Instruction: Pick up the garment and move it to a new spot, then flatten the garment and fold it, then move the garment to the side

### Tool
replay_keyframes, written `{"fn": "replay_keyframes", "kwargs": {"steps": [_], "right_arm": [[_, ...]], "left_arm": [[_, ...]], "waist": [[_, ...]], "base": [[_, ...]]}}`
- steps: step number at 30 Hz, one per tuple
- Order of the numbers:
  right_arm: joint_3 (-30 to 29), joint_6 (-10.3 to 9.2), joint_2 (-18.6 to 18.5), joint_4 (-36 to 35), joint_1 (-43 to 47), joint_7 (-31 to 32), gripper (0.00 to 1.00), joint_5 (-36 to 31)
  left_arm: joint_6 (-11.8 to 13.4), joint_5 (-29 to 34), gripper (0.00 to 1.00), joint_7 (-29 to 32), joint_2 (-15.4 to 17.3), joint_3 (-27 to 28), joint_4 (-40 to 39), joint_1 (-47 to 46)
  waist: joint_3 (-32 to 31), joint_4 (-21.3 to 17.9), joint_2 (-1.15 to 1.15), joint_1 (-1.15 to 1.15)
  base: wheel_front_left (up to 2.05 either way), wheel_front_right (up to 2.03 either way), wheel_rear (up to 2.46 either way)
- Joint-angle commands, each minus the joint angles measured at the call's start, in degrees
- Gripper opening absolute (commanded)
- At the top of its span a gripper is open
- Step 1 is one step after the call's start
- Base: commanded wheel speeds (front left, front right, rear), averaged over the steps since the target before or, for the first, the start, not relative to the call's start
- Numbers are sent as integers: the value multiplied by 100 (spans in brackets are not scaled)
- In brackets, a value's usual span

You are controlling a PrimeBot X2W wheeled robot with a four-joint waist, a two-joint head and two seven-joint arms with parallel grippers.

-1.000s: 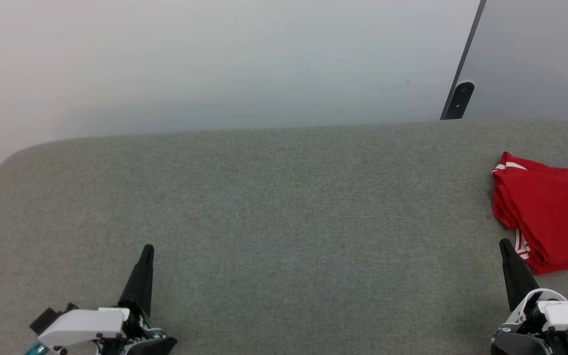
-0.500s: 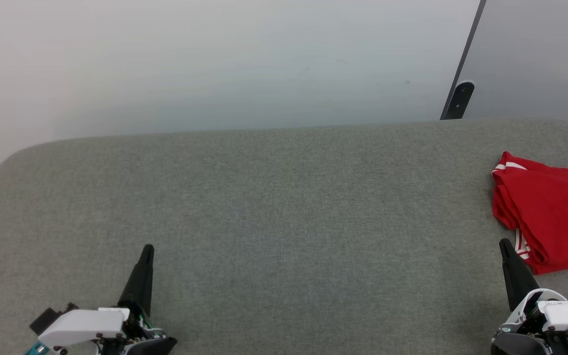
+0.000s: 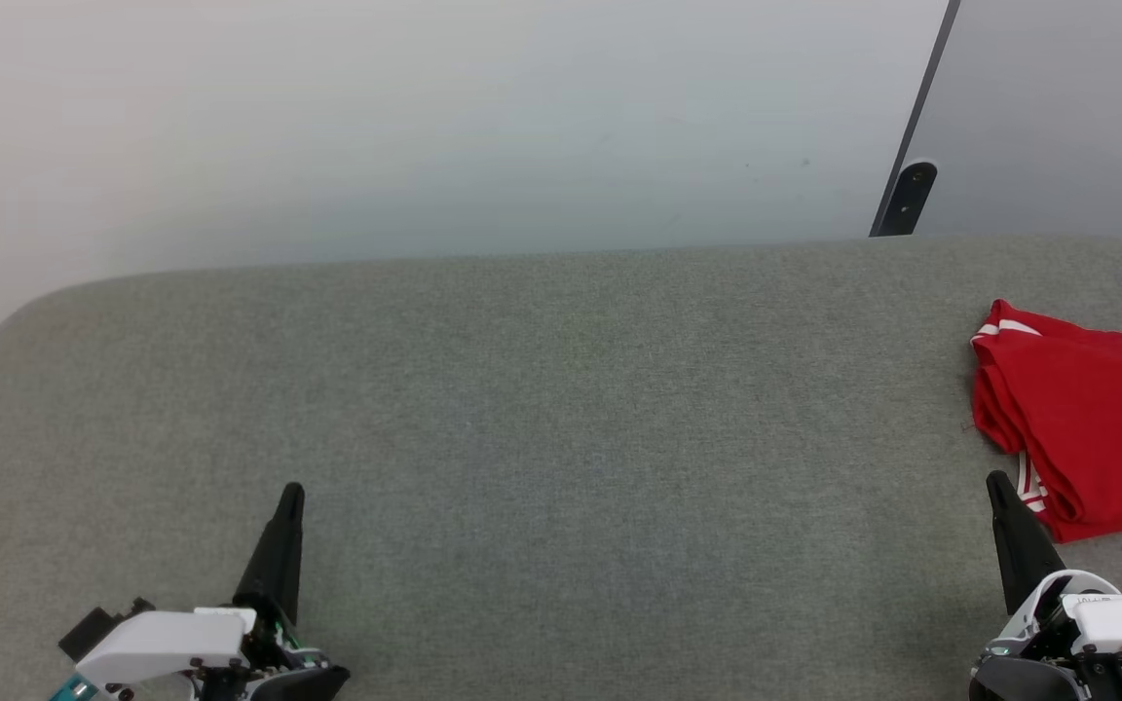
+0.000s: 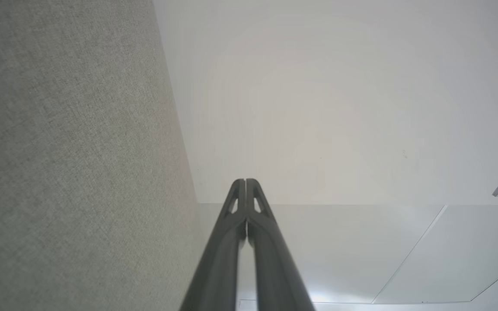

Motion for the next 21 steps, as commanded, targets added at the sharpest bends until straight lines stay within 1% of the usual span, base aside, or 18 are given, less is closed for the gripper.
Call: {"fn": "replay_keyframes", "kwargs": {"steps": [1,21], "right_arm": [[-4,-5,22,2,-27,-11,0,22],[-4,-6,21,2,-27,-12,0,23]], "left_arm": [[-34,-18,0,9,-6,12,7,-63],[-34,-19,0,9,-6,12,6,-63]], "waist": [[0,0,0,0],[0,0,0,0]], "base": [[0,0,0],[0,0,0]]}}
